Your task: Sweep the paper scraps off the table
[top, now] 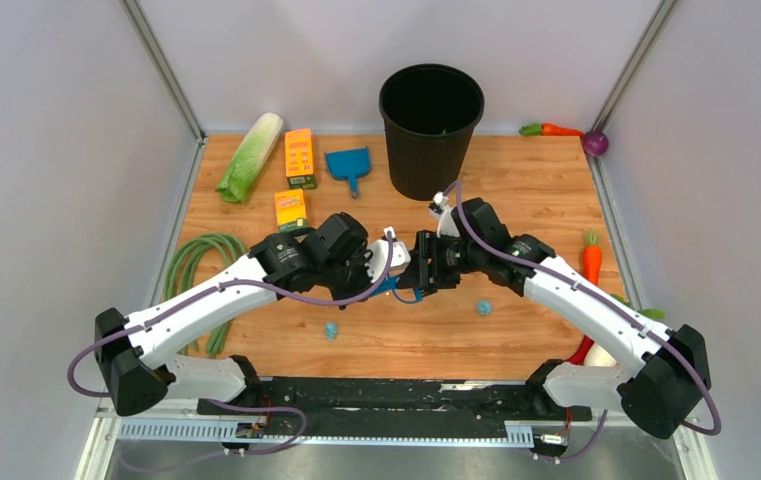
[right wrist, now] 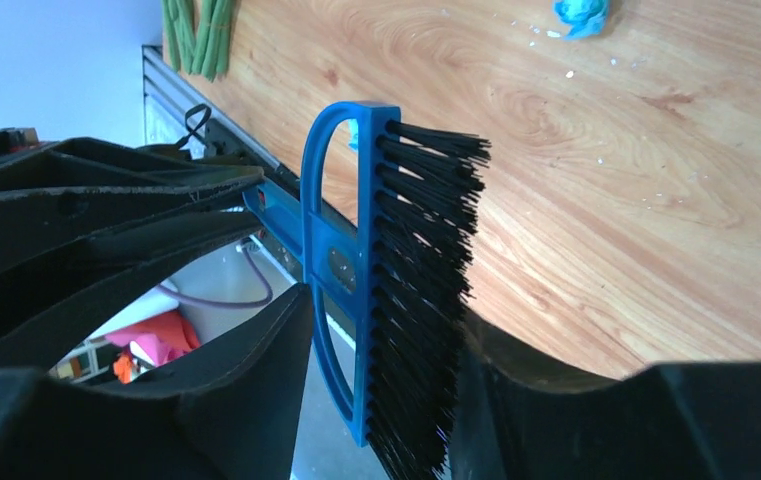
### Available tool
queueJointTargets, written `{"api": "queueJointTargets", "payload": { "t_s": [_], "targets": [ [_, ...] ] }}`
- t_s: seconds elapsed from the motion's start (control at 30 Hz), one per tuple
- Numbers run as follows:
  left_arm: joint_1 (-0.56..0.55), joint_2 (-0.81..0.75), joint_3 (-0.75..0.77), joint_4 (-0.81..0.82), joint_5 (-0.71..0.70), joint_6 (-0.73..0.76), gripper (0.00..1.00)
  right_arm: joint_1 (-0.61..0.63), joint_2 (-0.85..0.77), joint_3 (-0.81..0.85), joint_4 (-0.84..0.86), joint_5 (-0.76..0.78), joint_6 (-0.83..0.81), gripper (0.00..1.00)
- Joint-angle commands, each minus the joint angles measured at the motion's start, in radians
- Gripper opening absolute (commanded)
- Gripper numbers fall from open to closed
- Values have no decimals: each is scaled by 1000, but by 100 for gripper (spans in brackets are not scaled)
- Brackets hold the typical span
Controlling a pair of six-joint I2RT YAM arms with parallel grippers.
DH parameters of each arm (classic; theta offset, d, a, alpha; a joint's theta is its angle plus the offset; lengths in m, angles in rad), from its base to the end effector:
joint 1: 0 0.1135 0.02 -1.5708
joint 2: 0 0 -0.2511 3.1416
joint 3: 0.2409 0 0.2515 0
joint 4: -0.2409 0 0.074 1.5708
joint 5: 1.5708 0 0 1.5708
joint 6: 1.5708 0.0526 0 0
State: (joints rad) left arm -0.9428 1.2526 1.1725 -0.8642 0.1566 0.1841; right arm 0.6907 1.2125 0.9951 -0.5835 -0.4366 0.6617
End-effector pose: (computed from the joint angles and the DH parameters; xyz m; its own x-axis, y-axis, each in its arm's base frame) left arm 0.1482 -0.2181 0.2902 -0.3117 0.7371 -0.5995 0.9257 0.3778 -0.0169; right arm 0.1925 0.1879 0.2672 -0.9308 -0.0469 -0.3626 -0.2944 0.6842 0.6672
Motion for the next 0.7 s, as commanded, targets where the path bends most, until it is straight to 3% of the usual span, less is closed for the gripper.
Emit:
{"api": "queueJointTargets", "payload": {
  "t_s": [0.0, 0.07, 0.1, 0.2, 0.27, 0.3, 0.33, 0.37, 0.67],
  "targets": [
    [-7, -50, 42, -27, 11, -18, 14, 6, 2, 49, 51, -33, -8, 48],
    [-5, -62, 35, -29, 11, -21, 14, 7, 7, 65, 54, -50, -10, 46],
    [-5, -70, 33, -29, 8, -23, 14, 6, 10, 72, 57, -56, -10, 40],
    [-5, -81, 38, -24, -6, -46, 15, 7, 16, 94, 60, -80, -8, 2],
    [-7, -93, 41, -13, -29, -73, 23, 6, 18, 109, 65, -99, -4, 0],
    [-5, -107, 41, -10, -61, -89, 45, 7, 16, 118, 66, -108, -4, 0],
    [-7, -116, 41, 2, -78, -128, 56, 6, 15, 131, 65, -109, -5, 0],
    [-5, -136, 45, 8, -106, -143, 78, 4, 12, 149, 62, -109, -8, 0],
    [42, -137, 327, -85, -266, -342, 77, -85, -5, 264, 74, -195, -27, 0]
  ]
}}
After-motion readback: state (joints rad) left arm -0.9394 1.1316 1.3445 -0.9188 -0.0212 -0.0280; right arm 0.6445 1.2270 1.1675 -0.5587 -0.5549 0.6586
